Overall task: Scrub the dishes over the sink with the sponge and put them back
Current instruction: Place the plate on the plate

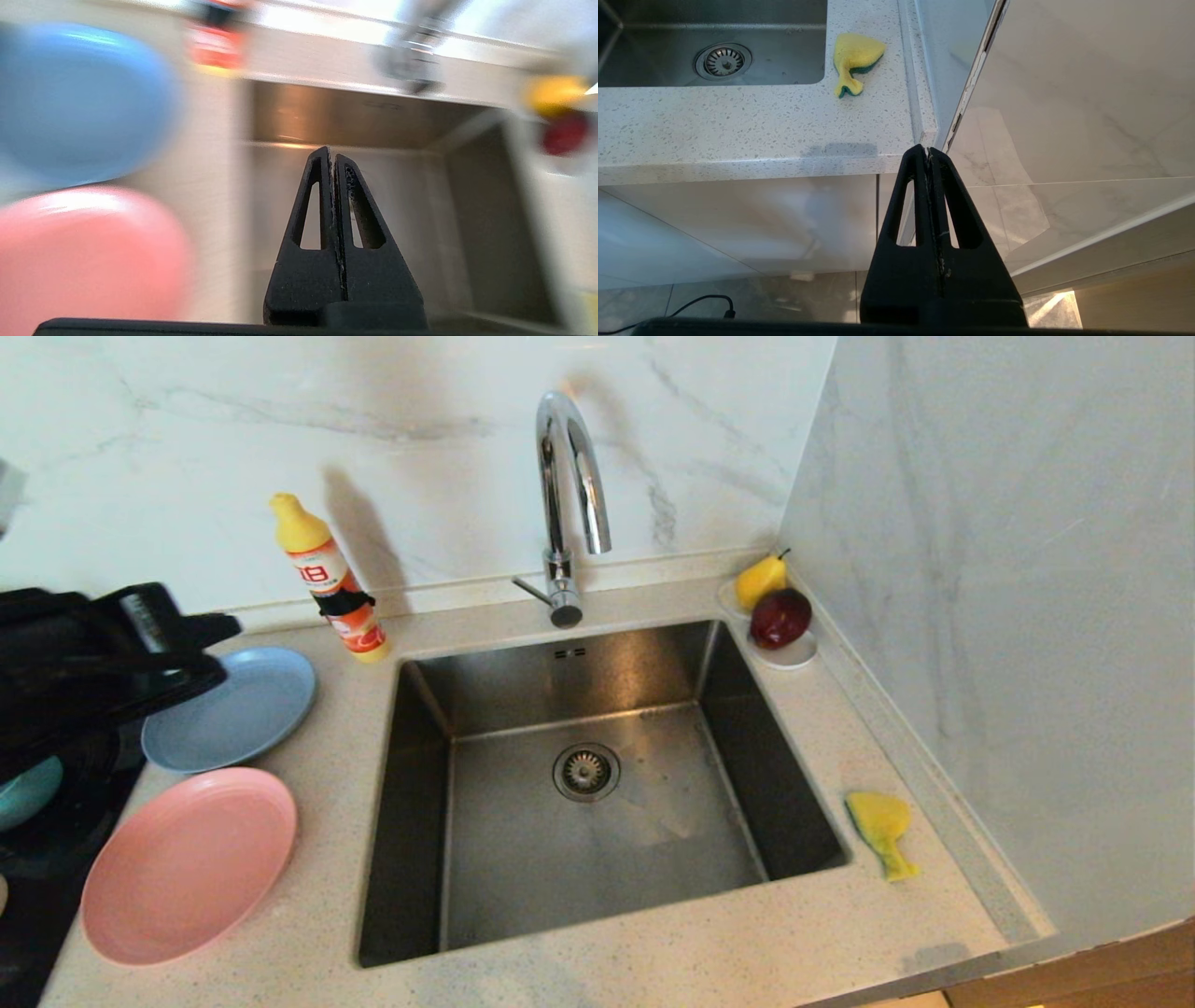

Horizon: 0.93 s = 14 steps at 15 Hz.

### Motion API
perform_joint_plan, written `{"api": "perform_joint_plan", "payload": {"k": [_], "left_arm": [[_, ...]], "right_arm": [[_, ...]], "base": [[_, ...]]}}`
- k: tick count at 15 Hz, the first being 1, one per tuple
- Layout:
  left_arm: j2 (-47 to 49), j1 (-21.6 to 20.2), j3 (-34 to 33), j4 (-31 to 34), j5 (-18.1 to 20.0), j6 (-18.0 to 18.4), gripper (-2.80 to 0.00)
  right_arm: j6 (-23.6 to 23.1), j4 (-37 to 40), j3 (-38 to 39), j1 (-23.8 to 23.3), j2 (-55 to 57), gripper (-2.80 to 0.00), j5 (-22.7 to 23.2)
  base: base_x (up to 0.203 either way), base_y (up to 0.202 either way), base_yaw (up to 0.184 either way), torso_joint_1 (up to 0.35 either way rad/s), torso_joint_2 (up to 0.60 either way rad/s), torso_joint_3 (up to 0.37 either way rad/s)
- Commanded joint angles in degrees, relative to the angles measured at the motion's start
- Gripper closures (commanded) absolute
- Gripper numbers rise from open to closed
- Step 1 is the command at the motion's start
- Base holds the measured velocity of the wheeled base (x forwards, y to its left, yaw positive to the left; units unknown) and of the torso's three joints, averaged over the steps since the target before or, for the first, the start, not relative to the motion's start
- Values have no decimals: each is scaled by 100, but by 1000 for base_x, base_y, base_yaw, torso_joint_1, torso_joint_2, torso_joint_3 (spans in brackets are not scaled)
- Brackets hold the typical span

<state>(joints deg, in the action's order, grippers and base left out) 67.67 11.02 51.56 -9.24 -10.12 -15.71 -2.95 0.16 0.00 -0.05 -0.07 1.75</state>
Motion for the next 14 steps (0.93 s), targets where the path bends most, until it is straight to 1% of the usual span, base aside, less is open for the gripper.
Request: {"api": "perform_joint_plan", "payload": {"k": [1,2,3,4,5,7,9,10,12,14], "left_arm": [[-1489,-3,-361,640,-892,249,0],[-1815,-3,-395,977,-1361,328,0],[-2034,-4,-385,1184,-1656,370,0],[-2241,-8,-367,1357,-1849,403,0],[-2414,-11,-316,1550,-1942,426,0],[-2505,-70,16,1885,-2073,417,0],[-2524,-253,391,2223,-2294,380,0],[-2484,-365,514,2307,-2341,376,0],[-2219,-529,752,2357,-2353,375,0],[-1675,-778,1050,2359,-2349,372,0]], "right_arm": [[-4,2,0,-4,-1,0,1],[-4,2,0,-4,-1,0,1],[-4,2,0,-4,-1,0,1],[-4,-3,0,-4,-1,0,1],[-4,2,0,-4,-1,0,1],[-4,-6,0,-3,-1,0,1],[-4,2,0,-4,-1,0,1],[-4,2,0,5,-1,0,1],[-4,2,0,4,-1,0,1],[-4,2,0,-4,-1,0,1]], "base": [[0,0,0,0,0,0],[0,0,0,0,0,0],[0,0,0,0,0,0],[0,0,0,0,0,0],[0,0,0,0,0,0],[0,0,0,0,0,0],[0,0,0,0,0,0],[0,0,0,0,0,0],[0,0,0,0,0,0],[0,0,0,0,0,0]]}}
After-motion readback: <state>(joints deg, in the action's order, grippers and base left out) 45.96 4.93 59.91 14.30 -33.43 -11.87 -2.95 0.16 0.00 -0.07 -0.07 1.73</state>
